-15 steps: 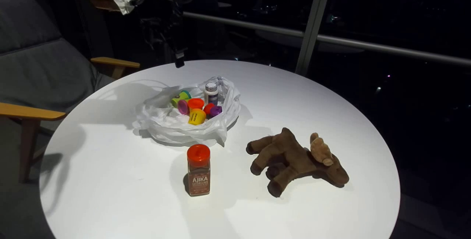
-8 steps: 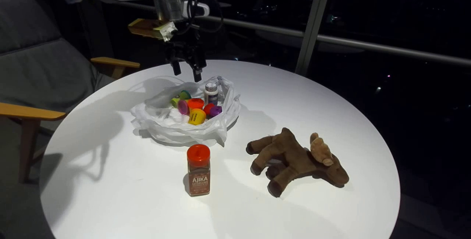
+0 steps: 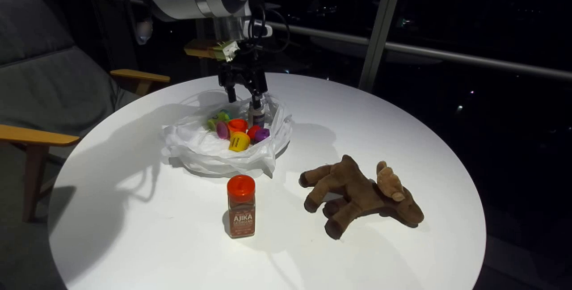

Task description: Remove the objects from the plastic and put them on the table.

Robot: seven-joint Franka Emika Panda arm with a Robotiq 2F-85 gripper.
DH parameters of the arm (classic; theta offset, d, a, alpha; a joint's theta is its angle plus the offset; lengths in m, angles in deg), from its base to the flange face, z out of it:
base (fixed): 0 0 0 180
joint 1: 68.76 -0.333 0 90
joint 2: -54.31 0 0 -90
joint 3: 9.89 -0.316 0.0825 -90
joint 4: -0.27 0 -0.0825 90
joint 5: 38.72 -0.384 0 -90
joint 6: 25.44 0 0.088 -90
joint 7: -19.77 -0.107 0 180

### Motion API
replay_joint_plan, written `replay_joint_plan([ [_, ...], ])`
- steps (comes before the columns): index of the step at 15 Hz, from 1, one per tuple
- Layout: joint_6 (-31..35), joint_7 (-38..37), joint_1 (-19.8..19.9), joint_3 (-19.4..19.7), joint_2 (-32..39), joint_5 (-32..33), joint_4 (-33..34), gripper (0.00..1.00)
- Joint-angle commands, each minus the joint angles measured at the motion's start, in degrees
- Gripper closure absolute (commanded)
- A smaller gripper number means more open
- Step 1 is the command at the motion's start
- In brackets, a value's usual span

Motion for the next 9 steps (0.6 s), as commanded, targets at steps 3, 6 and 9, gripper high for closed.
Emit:
replay_joint_plan([
  [3,-6.30,1.91,-0.87,2.15,7.93,-1.64,12.86,0.00],
  [6,-8.34,2.03,-0.56,2.31,10.55,-2.09,17.91,0.00],
  [9,-11.23,2.61,-0.18,2.08,12.29,-2.80,21.73,0.34],
])
